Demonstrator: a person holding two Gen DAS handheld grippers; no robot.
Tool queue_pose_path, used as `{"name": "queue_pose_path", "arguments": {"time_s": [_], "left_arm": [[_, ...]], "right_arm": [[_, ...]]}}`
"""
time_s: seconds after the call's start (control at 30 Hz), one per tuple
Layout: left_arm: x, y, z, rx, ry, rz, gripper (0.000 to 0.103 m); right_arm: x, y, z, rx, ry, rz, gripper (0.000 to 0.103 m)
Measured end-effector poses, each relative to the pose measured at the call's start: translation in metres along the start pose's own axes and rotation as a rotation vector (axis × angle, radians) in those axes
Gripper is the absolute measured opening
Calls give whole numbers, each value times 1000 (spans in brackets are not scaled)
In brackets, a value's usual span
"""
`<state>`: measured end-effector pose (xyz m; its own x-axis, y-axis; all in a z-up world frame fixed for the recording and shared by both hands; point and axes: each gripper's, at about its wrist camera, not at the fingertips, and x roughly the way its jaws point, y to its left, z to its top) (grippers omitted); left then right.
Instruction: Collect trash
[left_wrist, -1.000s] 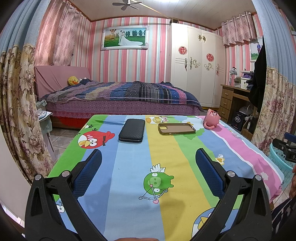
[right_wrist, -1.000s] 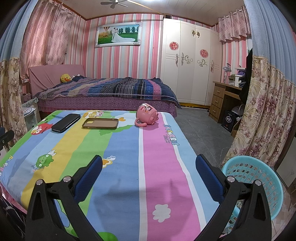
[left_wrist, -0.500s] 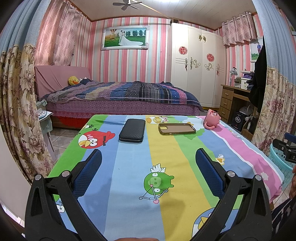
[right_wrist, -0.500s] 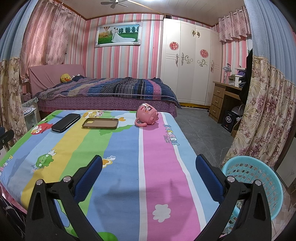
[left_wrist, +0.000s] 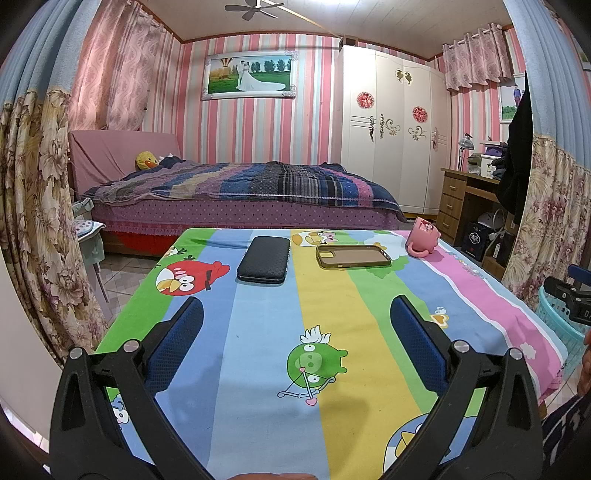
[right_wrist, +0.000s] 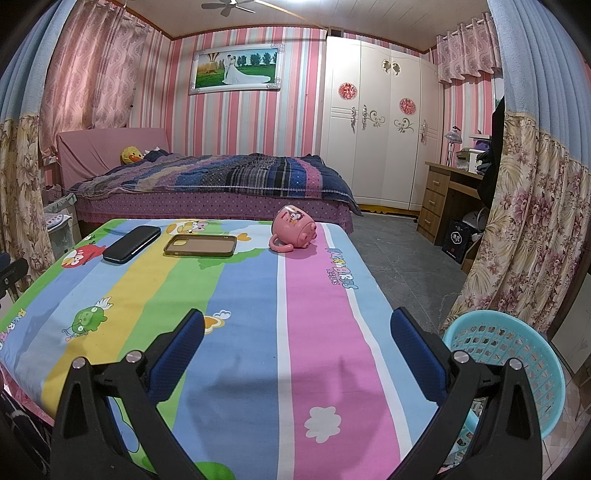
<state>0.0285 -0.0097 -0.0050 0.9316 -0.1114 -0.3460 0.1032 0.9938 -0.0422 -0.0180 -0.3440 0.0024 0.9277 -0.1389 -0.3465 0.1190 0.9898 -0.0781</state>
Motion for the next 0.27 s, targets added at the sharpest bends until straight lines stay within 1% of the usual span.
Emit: {"name": "queue_pose_path", "arguments": {"time_s": [0.07, 0.17, 0.27], "left_arm": [[0, 0, 0, -5, 2, 0, 98], [2, 2, 1, -17, 11, 23, 98], [1, 6, 1, -27, 11, 23, 98]], "right_arm": [[0, 0, 0, 0, 0, 0, 98], [0, 0, 0, -1, 0, 0, 98], [0, 0, 0, 0, 0, 0, 98]]}}
